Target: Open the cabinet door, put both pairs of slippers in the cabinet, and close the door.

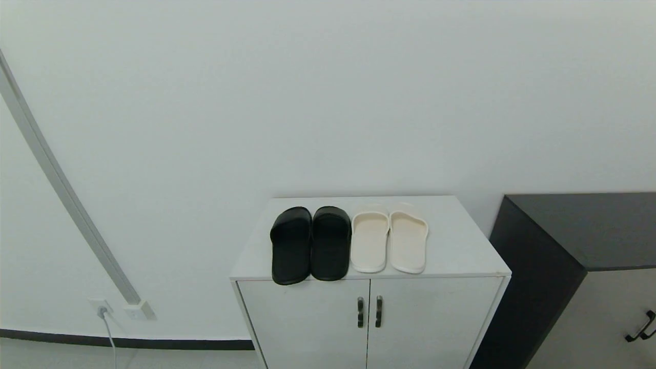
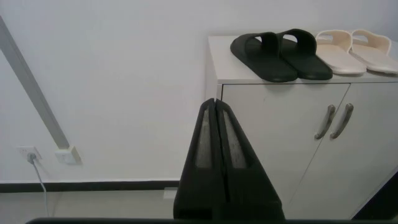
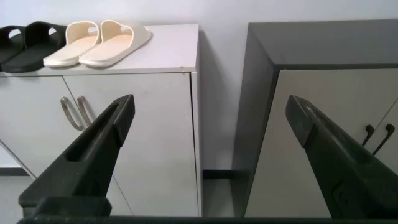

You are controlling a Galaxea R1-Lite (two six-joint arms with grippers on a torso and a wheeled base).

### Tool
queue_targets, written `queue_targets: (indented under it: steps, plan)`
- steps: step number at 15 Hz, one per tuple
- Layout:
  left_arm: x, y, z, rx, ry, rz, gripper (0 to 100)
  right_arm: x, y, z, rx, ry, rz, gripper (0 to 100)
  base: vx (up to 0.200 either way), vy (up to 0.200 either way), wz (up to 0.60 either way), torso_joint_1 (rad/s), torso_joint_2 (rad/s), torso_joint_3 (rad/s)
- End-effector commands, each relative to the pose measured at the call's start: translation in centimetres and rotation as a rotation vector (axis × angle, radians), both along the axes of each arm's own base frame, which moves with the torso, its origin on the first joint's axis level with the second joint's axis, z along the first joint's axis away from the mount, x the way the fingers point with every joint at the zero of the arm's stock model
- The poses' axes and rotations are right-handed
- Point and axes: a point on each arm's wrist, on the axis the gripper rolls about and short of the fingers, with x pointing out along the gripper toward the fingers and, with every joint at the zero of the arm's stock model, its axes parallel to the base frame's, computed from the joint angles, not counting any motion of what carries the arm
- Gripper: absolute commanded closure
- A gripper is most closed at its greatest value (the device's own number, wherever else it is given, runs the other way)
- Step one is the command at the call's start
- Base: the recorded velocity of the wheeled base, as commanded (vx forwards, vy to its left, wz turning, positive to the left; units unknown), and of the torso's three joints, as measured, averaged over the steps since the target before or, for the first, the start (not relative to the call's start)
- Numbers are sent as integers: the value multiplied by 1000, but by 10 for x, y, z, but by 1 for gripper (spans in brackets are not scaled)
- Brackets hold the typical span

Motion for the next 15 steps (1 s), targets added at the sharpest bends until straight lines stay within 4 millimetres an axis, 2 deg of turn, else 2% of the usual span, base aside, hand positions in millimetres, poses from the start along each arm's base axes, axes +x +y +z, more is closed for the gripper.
queue_targets:
  steps: [1, 8, 9, 10, 12, 13, 14, 15]
  plan:
    - [0, 0, 0, 0, 1, 1, 100, 0, 0, 0, -15, -2, 0, 0, 0, 0, 0, 0, 0, 0]
    - [0, 0, 0, -3, 0, 4, 100, 0, 0, 1, -38, -4, -24, 0, 0, 0, 0, 0, 0, 0]
    - [0, 0, 0, -3, 0, 3, 100, -4, -1, 39, -3, -75, -32, 0, 0, 0, 0, 0, 0, 0]
    - [0, 0, 0, -3, 0, 3, 100, -7, -1, 86, 96, -110, -30, 0, 0, 0, 0, 0, 0, 0]
    - [0, 0, 0, -5, 0, 4, 100, -1, 0, 73, -17, 24, -15, 0, 0, 0, 0, 0, 0, 0]
    - [0, 0, 0, -5, 0, 1, 100, 6, 0, 49, -59, 153, 22, 0, 0, 0, 0, 0, 0, 0]
    - [0, 0, 0, -3, 1, 1, 100, 13, 1, 40, -56, 225, 42, 0, 0, 0, 0, 0, 0, 0]
    - [0, 0, 0, -3, 1, 0, 100, 21, 1, 42, -50, 258, 59, 0, 0, 0, 0, 0, 0, 0]
